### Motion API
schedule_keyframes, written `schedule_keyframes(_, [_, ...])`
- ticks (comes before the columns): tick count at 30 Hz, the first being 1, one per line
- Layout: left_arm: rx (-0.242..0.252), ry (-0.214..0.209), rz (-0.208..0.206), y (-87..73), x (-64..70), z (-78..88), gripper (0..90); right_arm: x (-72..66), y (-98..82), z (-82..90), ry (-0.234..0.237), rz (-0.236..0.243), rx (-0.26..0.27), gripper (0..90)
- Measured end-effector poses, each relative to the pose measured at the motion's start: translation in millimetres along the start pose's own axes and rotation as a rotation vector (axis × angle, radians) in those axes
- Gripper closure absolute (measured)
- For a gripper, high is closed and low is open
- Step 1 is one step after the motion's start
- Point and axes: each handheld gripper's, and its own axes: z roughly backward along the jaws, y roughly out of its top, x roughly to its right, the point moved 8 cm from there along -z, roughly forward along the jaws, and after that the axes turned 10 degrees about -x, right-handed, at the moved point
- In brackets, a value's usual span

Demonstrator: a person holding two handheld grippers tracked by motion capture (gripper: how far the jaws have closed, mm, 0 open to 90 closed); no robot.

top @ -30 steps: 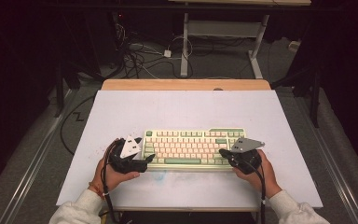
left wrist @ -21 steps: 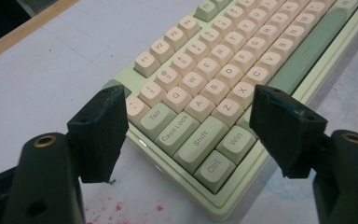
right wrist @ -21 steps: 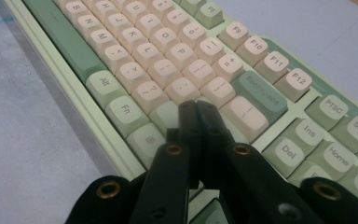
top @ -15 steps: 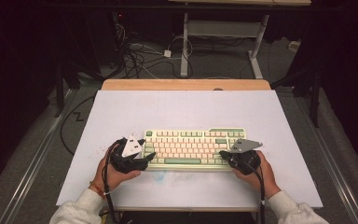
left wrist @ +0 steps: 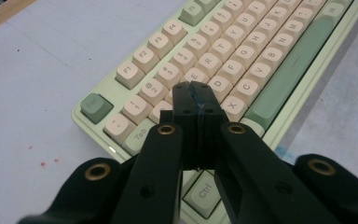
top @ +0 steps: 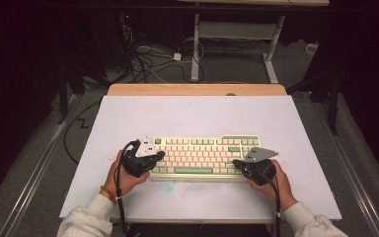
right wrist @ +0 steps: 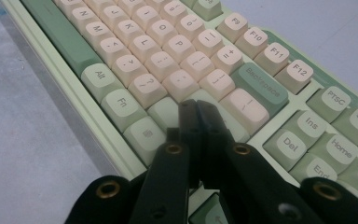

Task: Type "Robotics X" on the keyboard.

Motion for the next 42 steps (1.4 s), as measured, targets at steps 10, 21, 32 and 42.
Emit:
schedule_keyframes(10, [-0.034, -0.030, -0.029, 14.8, 6.3, -9.7, 87.3, -0.6, 0.1, -0.1, -0.011, 0.007, 0.003, 90.0])
schedule_keyframes(21, [-0.075, -0.052, -0.049, 28.0, 11.2, -24.0, 87.2, -0.8, 0.0, -0.1, -0.016, 0.010, 0.001, 90.0])
schedule_keyframes(32, [-0.091, -0.064, -0.052, 40.7, 12.7, -36.3, 87.2, -1.7, -0.1, 0.1, -0.020, 0.008, -0.001, 90.0])
schedule_keyframes(42, [-0.105, -0.071, -0.061, 47.8, 14.8, -45.3, 87.1, -1.8, 0.1, 0.2, -0.028, 0.020, -0.004, 90.0])
